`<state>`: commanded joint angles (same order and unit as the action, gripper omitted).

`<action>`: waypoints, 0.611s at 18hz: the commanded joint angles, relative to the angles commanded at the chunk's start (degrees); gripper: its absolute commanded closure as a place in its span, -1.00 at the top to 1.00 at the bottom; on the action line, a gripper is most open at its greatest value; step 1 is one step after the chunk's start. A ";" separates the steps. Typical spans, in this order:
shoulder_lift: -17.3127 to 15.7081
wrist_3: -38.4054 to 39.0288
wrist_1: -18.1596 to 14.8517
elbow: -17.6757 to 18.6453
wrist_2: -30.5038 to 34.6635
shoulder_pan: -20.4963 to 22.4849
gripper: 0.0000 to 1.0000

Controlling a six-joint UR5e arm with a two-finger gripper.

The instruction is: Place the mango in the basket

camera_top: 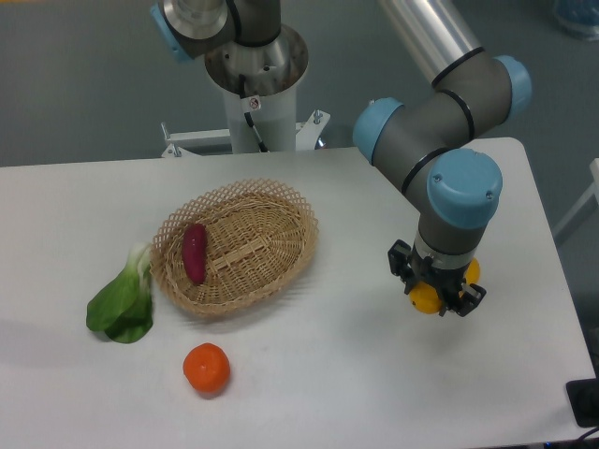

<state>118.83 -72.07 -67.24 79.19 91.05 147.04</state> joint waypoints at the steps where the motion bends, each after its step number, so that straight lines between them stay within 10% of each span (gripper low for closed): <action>1: 0.00 -0.09 0.00 0.00 0.00 0.00 0.14; 11: -0.09 -0.09 0.00 0.00 -1.14 0.18 0.17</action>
<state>118.74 -72.16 -67.24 79.19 89.91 147.22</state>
